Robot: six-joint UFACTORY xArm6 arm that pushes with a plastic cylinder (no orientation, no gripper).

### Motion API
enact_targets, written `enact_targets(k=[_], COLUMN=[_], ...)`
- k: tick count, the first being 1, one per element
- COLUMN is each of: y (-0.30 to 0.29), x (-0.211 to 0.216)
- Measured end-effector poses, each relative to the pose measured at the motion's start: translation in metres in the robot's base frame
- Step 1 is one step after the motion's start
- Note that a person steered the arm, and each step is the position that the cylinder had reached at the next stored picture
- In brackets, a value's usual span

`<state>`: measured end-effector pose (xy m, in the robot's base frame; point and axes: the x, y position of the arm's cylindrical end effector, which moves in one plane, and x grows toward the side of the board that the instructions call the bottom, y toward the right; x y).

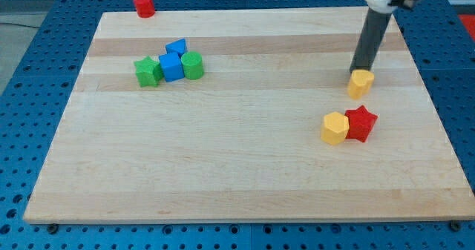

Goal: Move your arm to the top left of the board

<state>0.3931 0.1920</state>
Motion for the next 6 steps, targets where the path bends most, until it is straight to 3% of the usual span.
enact_targets(k=[1,2,6], y=[0.000,-0.001,-0.015], x=[0.034,0.042,-0.092])
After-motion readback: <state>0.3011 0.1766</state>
